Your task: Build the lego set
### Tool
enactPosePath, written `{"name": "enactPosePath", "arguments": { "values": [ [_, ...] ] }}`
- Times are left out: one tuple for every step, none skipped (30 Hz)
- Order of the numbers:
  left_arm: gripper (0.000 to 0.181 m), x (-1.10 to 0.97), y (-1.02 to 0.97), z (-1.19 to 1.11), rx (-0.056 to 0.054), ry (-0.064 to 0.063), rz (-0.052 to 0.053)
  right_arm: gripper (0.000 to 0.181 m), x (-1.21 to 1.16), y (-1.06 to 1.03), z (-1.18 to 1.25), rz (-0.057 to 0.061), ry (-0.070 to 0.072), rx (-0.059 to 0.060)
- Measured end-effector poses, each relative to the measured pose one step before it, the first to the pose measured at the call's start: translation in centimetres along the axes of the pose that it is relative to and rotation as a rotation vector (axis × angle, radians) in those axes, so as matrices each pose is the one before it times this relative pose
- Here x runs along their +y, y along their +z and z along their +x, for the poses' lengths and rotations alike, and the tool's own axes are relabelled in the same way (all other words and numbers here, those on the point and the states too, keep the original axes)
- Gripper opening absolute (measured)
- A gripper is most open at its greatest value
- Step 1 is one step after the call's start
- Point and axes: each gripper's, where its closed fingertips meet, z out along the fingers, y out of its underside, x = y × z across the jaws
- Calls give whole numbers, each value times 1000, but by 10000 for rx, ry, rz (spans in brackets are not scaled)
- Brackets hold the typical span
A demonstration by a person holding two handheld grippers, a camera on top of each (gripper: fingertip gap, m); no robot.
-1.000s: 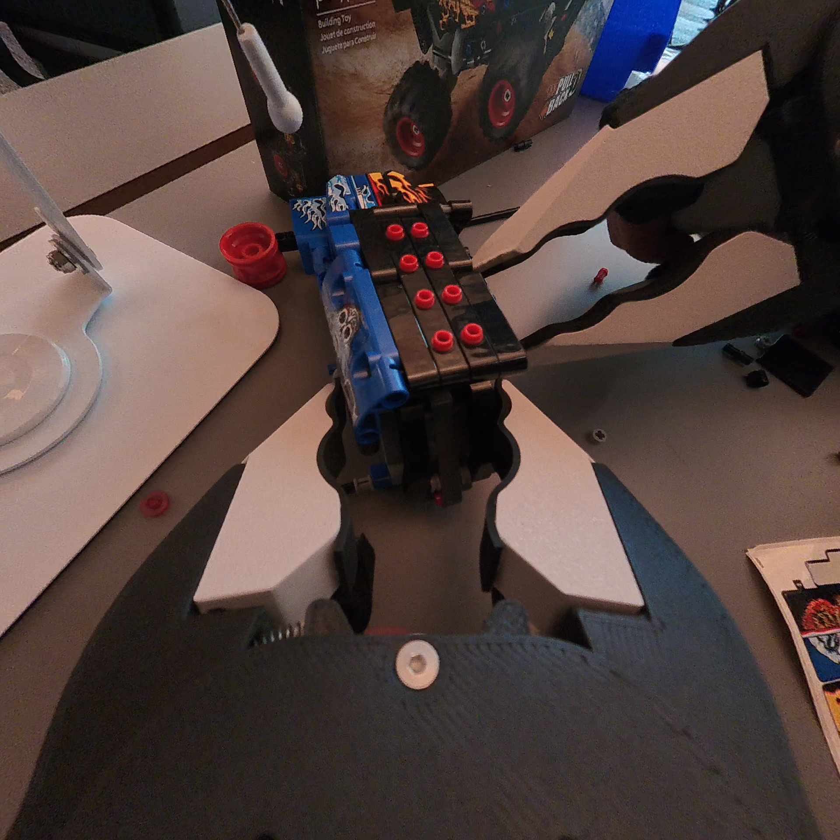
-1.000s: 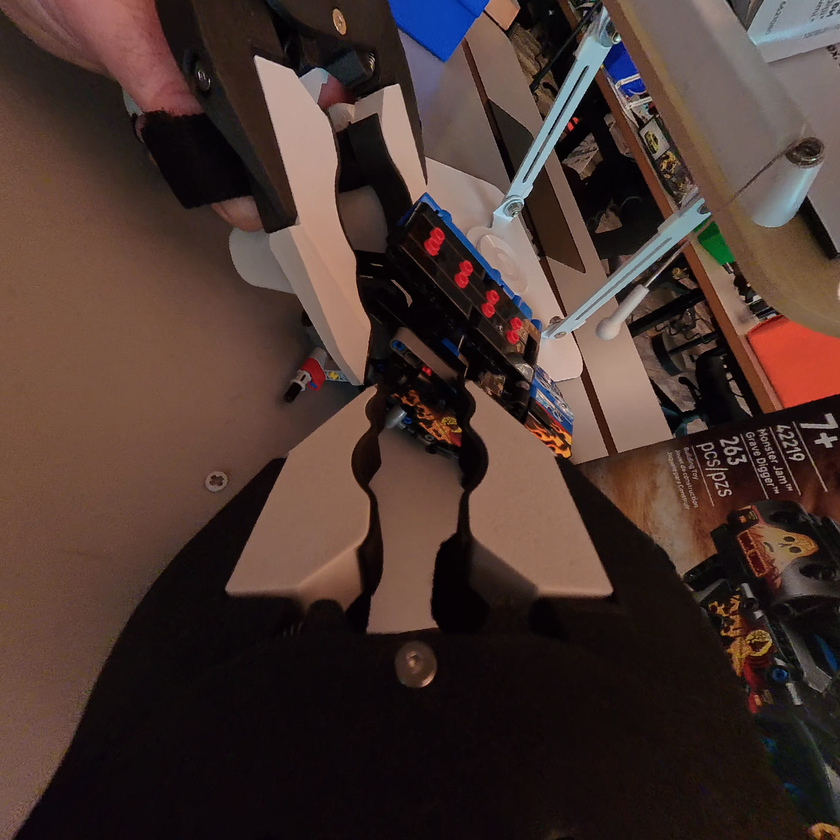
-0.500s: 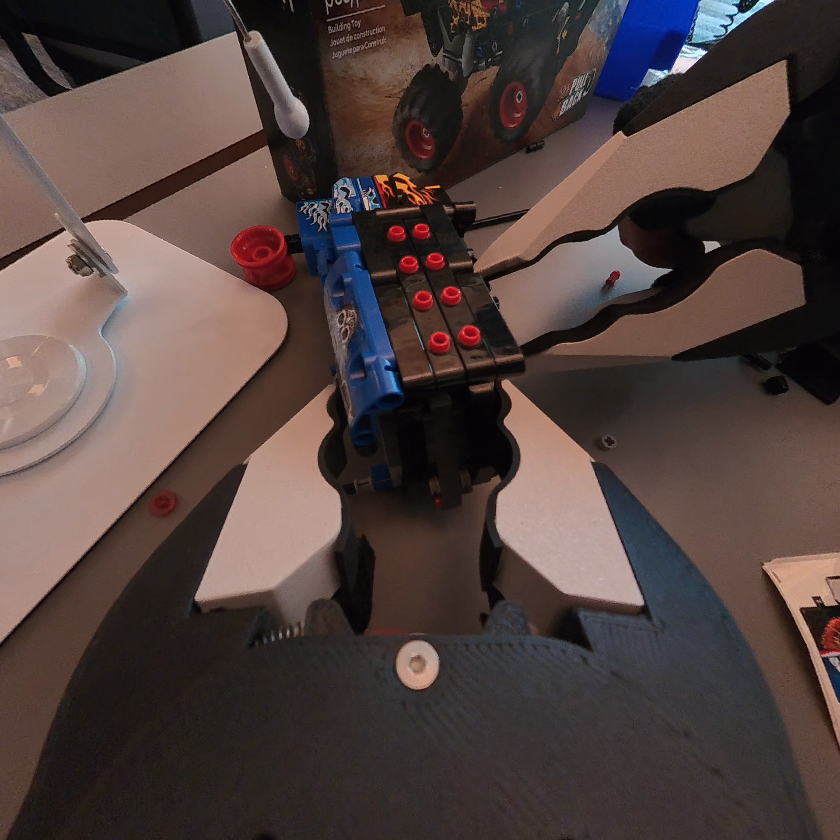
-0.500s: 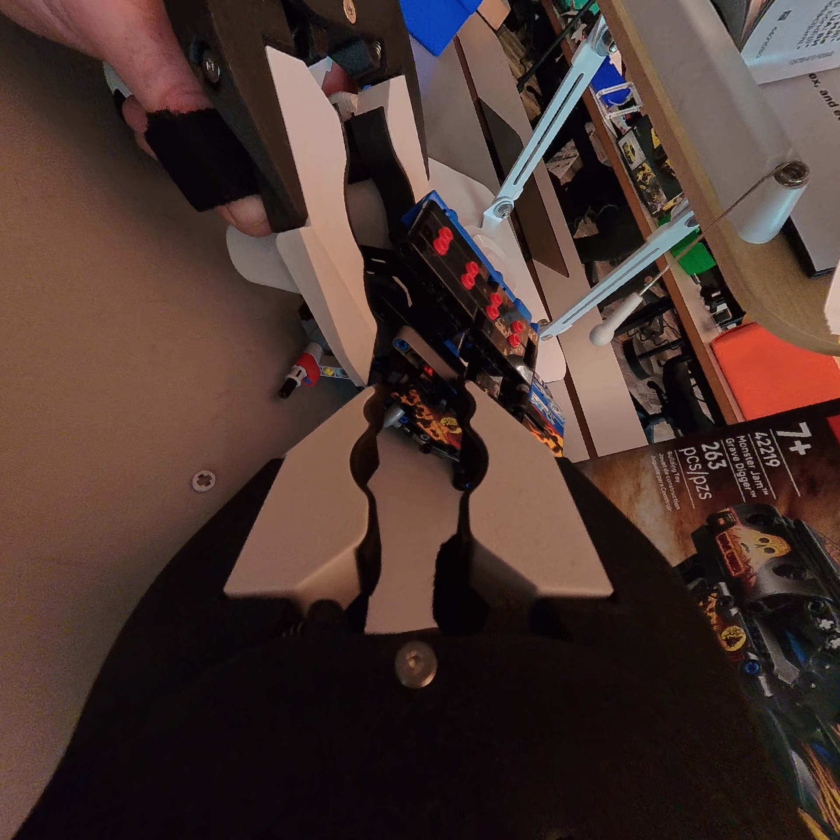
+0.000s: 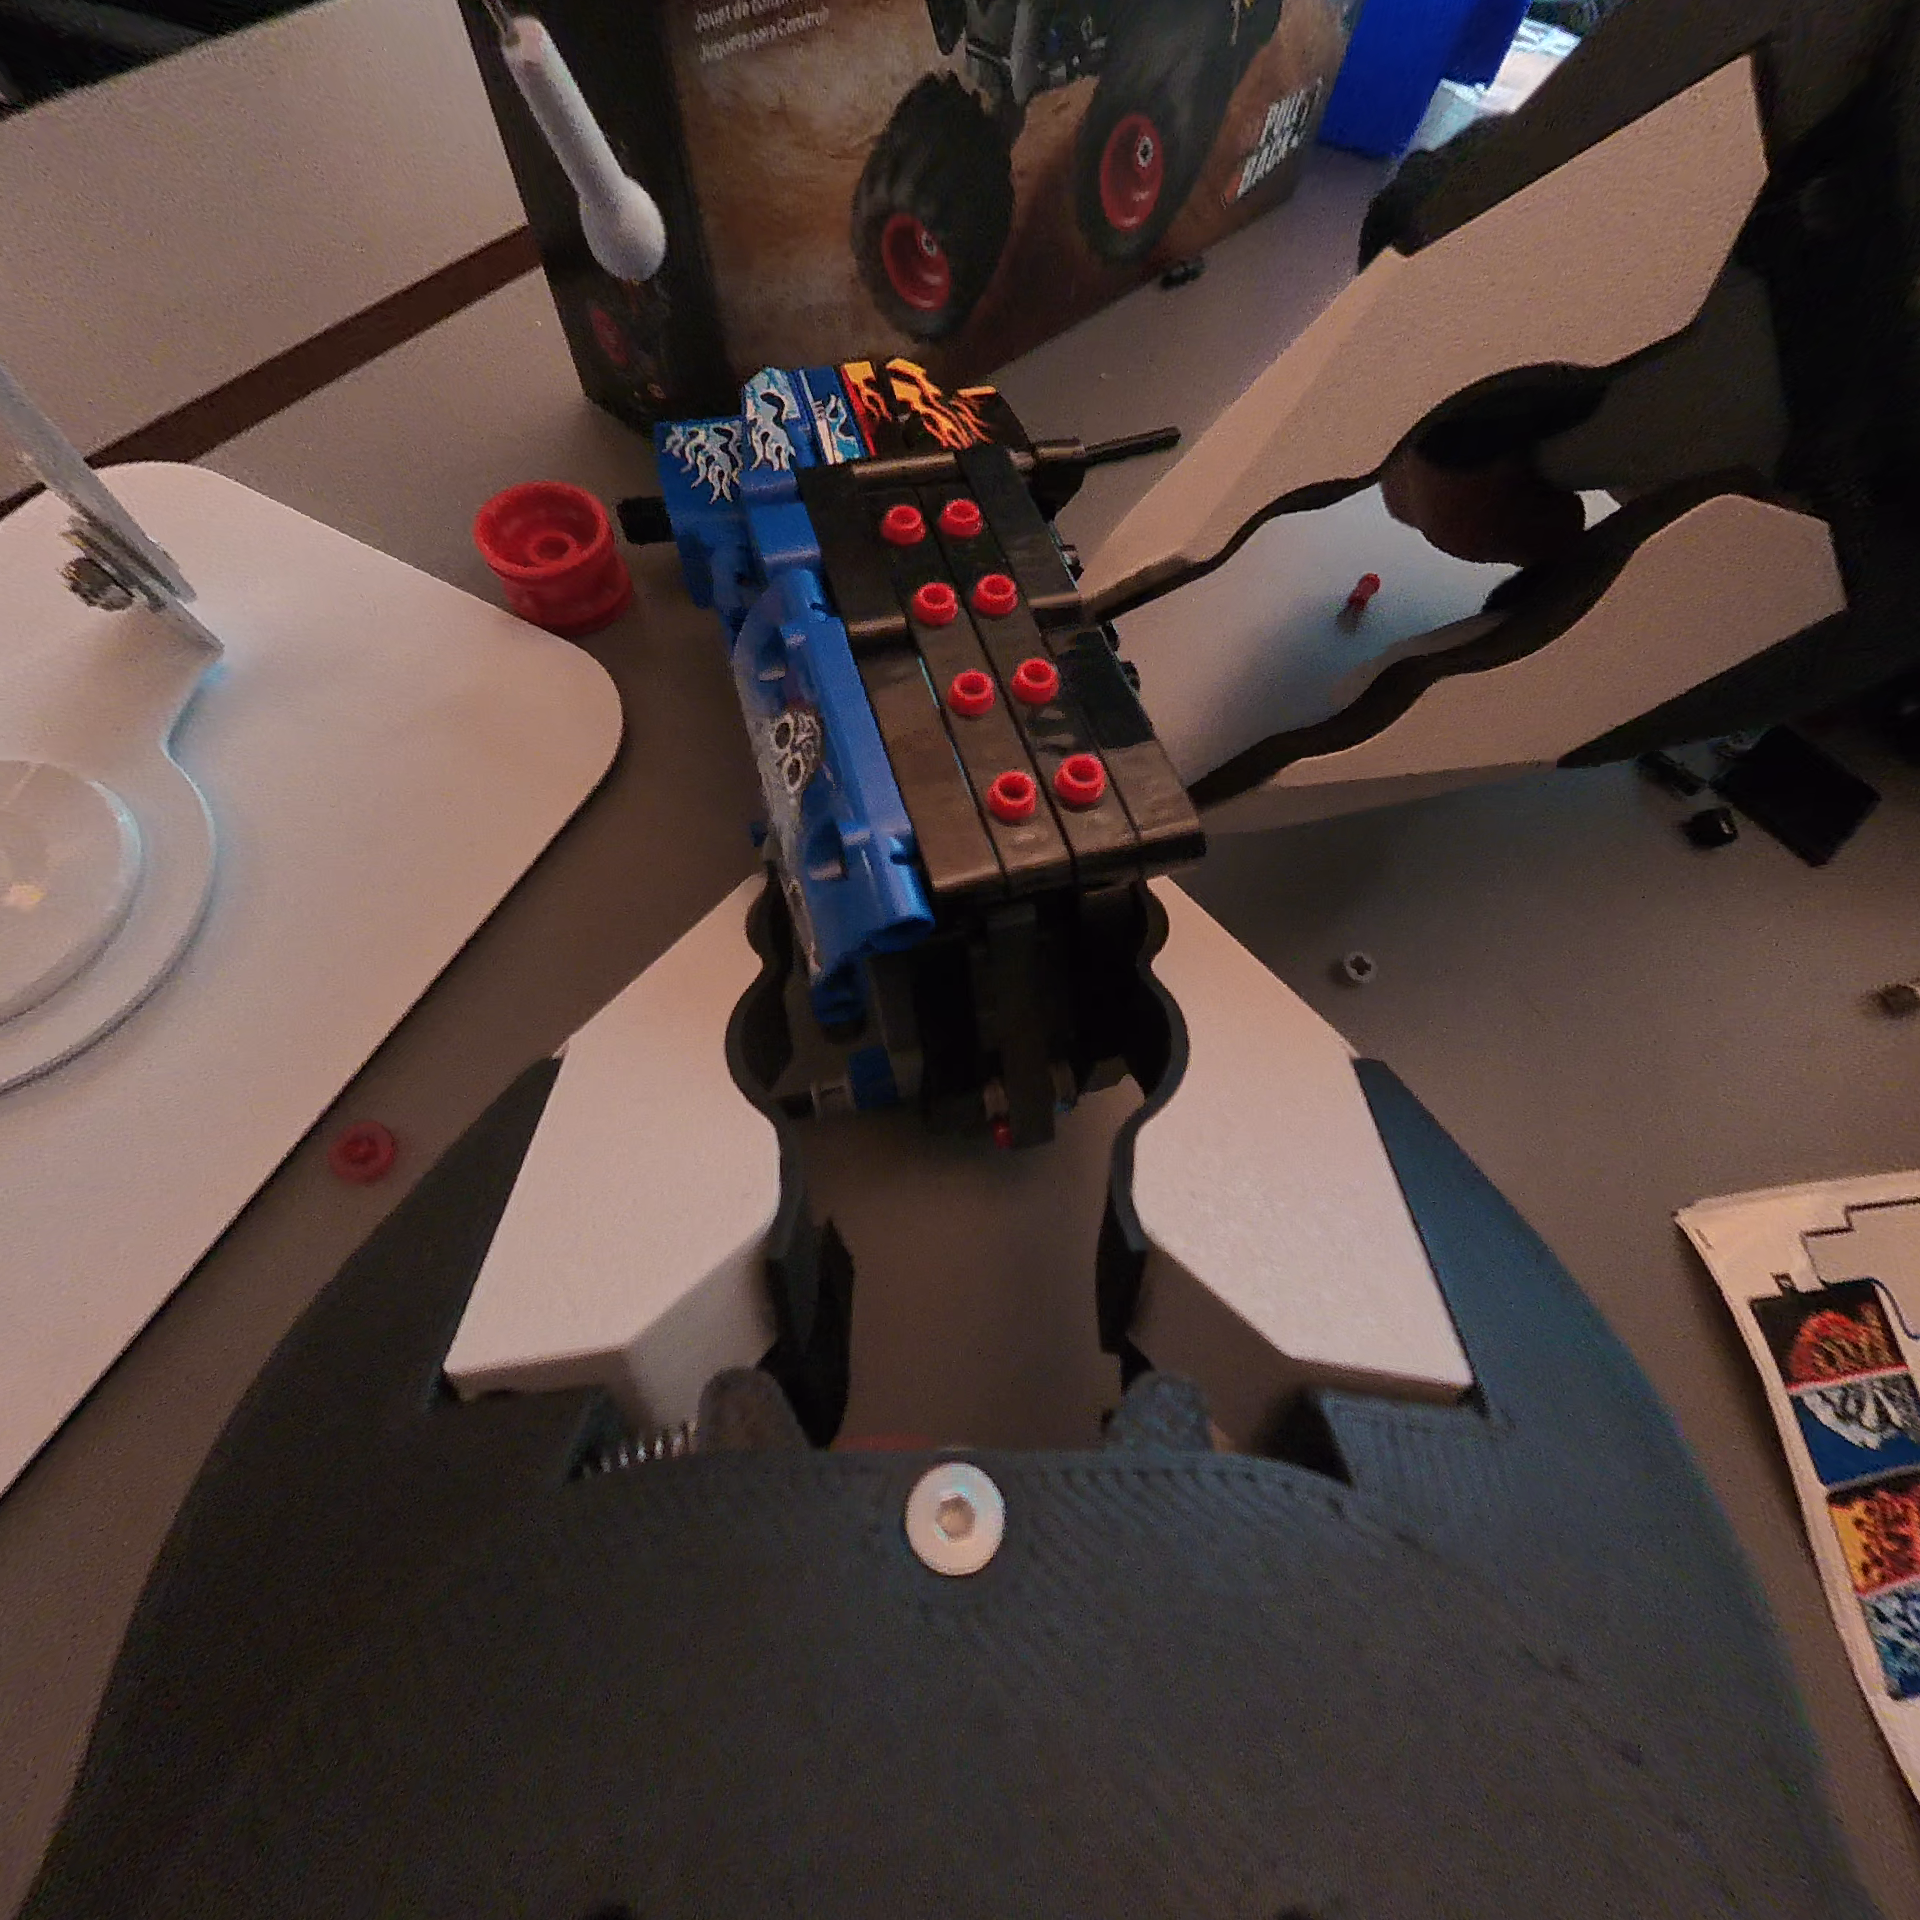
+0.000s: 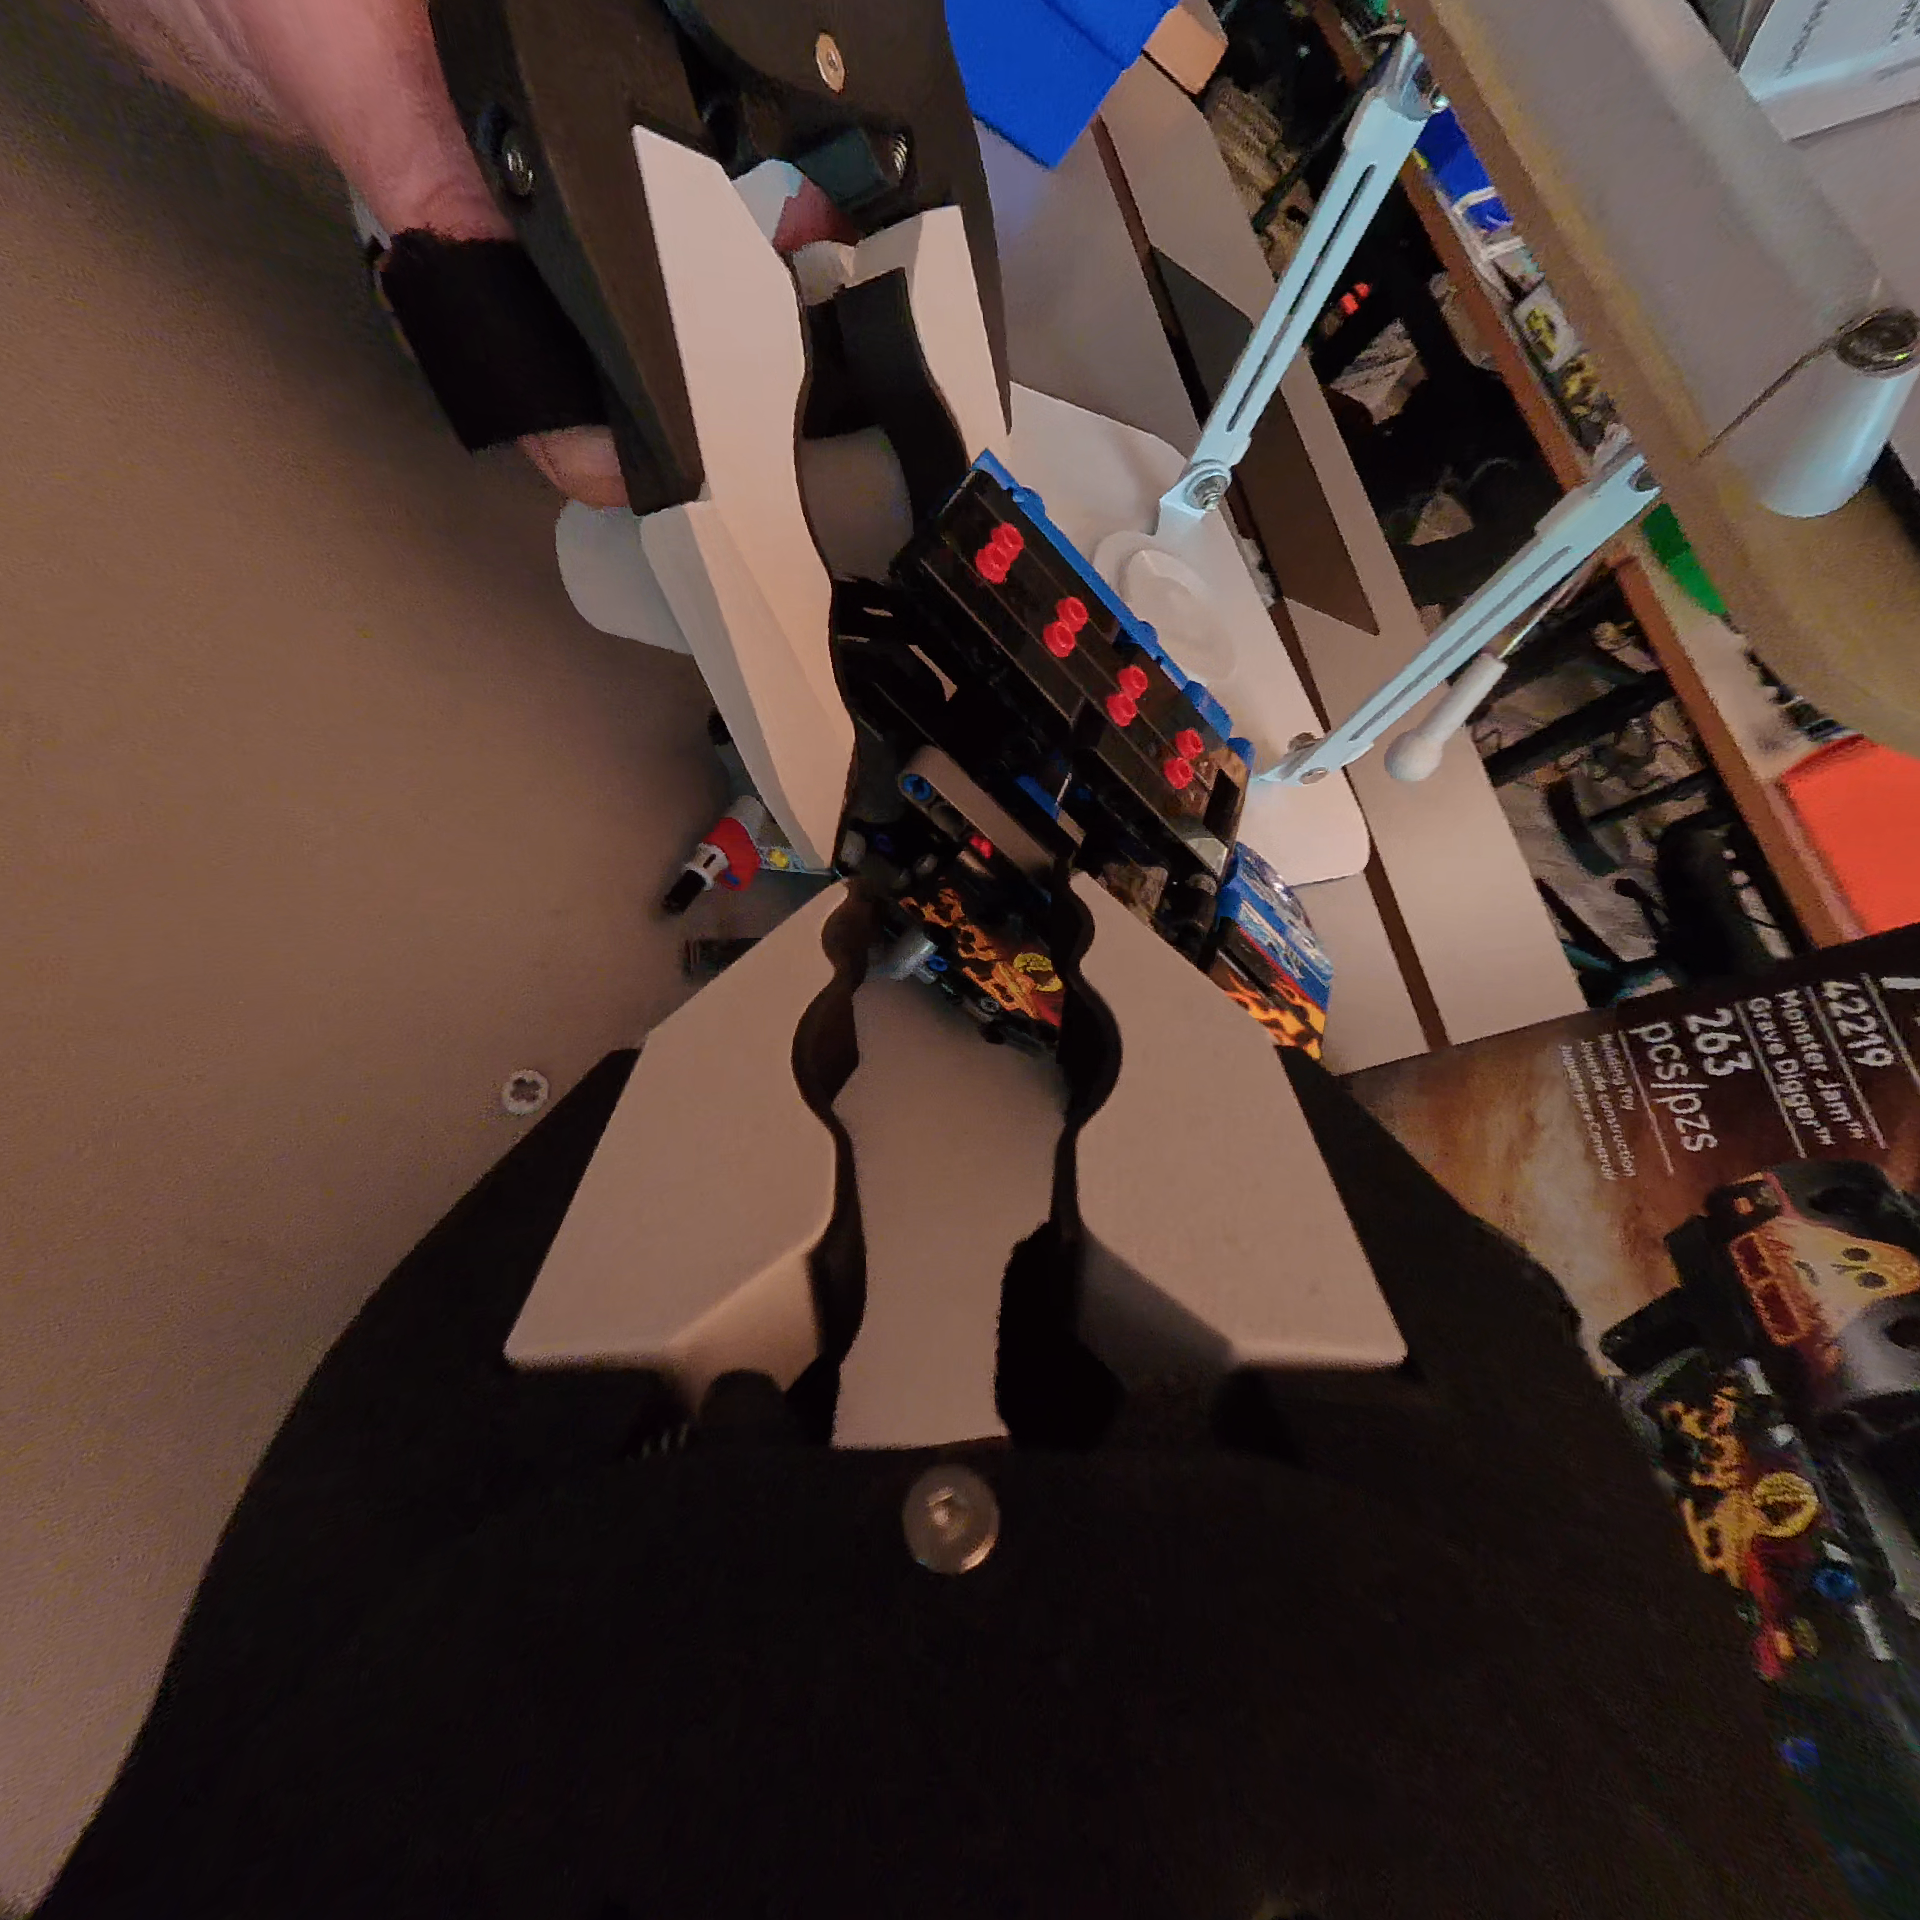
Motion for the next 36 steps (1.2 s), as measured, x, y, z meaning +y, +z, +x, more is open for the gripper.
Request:
{"name": "enactPosePath", "arguments": {
  "values": [
    [63, 2, -147, 52, 89, 31, -43, 34, -19, -30, -53, 32, 93, -147],
    [63, 79, -125, -13, 58, 61, -23, 36, -36, -64, -102, -12, 55, -194],
    [62, 98, -107, -70, 12, 12, -74, 38, -99, -90, -163, -71, 66, -240],
    [60, 52, -123, -191, -132, 4, -57, 39, -46, -167, -47, -196, 36, -159],
    [57, 39, -106, -248, -245, 116, -19, 41, 36, -257, 48, -306, 23, -95],
    [57, 70, -98, -114, -161, 63, -20, 41, 86, -386, -49, -360, 49, -156],
    [56, 85, -126, -102, -99, -60, -34, 40, 14, -505, -155, -316, 62, -200],
    [56, 122, -146, -130, -50, -106, -21, 38, -136, -518, -257, -206, 136, -182],
    [56, 93, -135, -190, -28, -142, 25, 34, -157, -318, -600, -184, 255, -323],
    [55, 88, -120, -210, -14, -181, 38, 29, -13, 49, -803, -260, 363, -380],
    [54, 97, -96, -109, 29, -163, -10, 27, 294, 434, -600, -381, 491, -222],
    [54, 90, -90, -110, -11, -120, -45, 26, 558, 719, -430, -458, 585, -149],
    [54, 92, -77, -102, -65, -56, -61, 25, 598, 835, -279, -407, 639, -103],
    [53, 81, -61, -16, -52, -78, -70, 23, 450, 772, -93, -284, 581, 22],
    [53, 102, -67, 56, -28, -52, -97, 24, 156, 583, -147, -102, 414, 46],
    [53, 133, -105, 97, -28, 22, -118, 26, -14, 402, -196, -10, 387, 12],
    [54, 157, -115, 113, 9, 27, -110, 26, -47, 261, -129, 4, 433, -7],
    [54, 168, -97, 187, 91, -9, -103, 23, -21, 178, -86, 11, 439, -42],
    [55, 169, -63, 270, 160, 8, -107, 19, 72, 226, -148, -11, 364, -75],
    [55, 180, -60, 259, 166, 21, -108, 17, 44, 238, -51, 21, 208, 42],
    [55, 313, -22, 194, 126, 5, -206, 11, -55, 110, 68, 71, 41, 163],
    [57, 175, -12, 167, 106, 26, -121, 8, -37, 44, 123, 37, 12, 188],
    [57, 172, -23, 306, 184, 58, -111, 6, -24, 19, 51, 27, 88, 95],
    [56, 214, -18, 360, 219, 70, -135, 0, 82, 11, -55, -25, 111, -11],
    [56, 154, 18, 243, 130, 37, -80, 0, 64, -17, -60, 6, 66, 11],
    [56, 63, -24, 86, 27, 51, -33, 0, 48, -47, -114, 31, -5, 14],
    [56, 97, -56, 153, 82, 15, -67, 0, 111, -105, -116, -7, 25, -9],
    [57, 161, -116, 294, 156, 38, -120, 0, 159, -184, -69, -20, 89, -11],
    [57, 144, -142, 274, 138, 37, -95, 0, 101, -243, -9, 51, 115, 18],
    [57, 210, -119, 415, 215, 96, -114, 0, -15, -265, -24, 132, 147, 11],
    [57, 266, -115, 522, 329, 83, -164, 4, -101, -222, -76, 148, 135, 11],
    [57, 210, -132, 405, 293, -21, -128, 14, -148, -112, -25, 129, 56, 72],
    [53, 332, -87, 310, 213, 46, -195, 19, -65, 57, -57, 41, -47, 81],
    [49, 494, -19, 137, 89, 118, -251, 21, 172, 185, -140, -153, -158, 37],
    [49, 412, 49, 86, 37, 69, -197, 21, 203, 205, 49, -203, -224, 150],
    [50, 257, 19, 67, 12, 75, -126, 20, 17, 198, 136, -67, -179, 181]
  ]
}}
